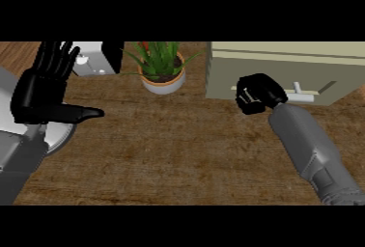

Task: Pick up the cup, place it into the drawer and close the drawer

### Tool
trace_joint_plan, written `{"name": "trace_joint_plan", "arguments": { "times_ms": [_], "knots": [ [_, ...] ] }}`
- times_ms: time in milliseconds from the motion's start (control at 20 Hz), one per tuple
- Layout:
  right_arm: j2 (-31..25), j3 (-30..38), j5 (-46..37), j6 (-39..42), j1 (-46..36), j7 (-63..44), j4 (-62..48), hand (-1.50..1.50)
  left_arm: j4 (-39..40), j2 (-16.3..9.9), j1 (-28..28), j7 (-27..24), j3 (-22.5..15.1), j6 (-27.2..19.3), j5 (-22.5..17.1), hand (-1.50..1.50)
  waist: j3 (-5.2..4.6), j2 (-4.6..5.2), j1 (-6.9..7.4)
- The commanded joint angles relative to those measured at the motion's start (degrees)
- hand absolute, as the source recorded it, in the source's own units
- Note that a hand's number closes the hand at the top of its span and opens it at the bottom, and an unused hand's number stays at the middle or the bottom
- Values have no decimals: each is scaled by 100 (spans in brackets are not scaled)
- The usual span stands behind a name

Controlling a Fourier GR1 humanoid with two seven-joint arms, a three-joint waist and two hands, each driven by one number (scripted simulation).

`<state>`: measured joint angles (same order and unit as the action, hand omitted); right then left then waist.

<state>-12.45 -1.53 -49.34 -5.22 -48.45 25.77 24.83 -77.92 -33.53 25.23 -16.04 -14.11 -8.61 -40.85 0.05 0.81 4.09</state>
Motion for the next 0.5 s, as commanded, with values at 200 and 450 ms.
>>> {"name": "trace_joint_plan", "arguments": {
  "times_ms": [200,450],
  "knots": [
    [-542,451,165,149,-652,-1,-936,150,-143,164,-141,18,-87,213,-39,-150,16,147,163],
    [-700,685,406,260,-769,232,-948,150,-117,167,-137,-94,-107,317,51,-150,21,196,250]
  ]
}}
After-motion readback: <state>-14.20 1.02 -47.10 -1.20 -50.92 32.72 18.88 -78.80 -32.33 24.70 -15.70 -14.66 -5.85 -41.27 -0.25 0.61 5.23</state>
